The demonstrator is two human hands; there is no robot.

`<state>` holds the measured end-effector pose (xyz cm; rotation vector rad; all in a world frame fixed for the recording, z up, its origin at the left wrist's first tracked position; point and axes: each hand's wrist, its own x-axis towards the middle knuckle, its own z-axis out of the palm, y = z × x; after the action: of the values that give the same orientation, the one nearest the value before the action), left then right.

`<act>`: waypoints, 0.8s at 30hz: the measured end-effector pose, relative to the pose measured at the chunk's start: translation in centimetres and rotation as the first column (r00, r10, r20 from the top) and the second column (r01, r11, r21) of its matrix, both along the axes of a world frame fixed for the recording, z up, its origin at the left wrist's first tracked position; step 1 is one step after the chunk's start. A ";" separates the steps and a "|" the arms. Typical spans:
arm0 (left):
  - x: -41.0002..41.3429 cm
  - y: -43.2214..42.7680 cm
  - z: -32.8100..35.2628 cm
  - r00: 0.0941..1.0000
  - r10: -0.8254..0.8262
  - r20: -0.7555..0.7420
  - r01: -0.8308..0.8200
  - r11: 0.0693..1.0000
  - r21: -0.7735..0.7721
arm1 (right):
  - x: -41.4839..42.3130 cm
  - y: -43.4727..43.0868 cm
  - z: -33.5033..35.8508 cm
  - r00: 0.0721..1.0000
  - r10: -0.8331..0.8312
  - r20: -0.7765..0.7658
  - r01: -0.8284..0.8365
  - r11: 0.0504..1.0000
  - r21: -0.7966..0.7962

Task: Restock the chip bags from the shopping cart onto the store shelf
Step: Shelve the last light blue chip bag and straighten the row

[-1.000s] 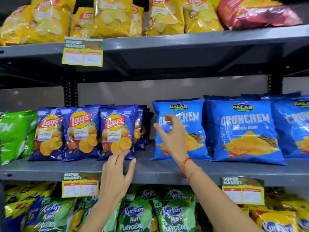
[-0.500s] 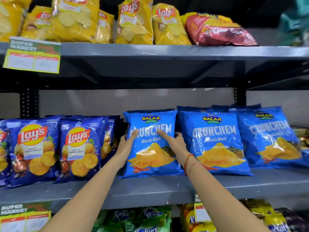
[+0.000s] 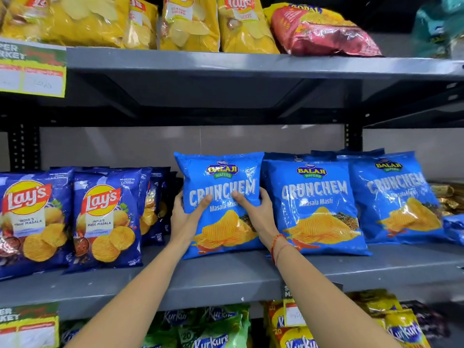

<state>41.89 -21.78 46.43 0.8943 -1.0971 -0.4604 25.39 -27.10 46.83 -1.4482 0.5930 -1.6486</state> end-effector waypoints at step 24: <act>-19.2 -1.0 0.3 0.947 -0.080 0.313 0.025 0.984 0.175 | -17.5 1.5 0.7 0.685 -0.649 -0.332 0.712 0.693 0.114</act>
<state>22.73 -22.81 46.71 1.1181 -1.3955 -0.4684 7.87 -25.63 47.56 -1.3505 1.6029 -1.8458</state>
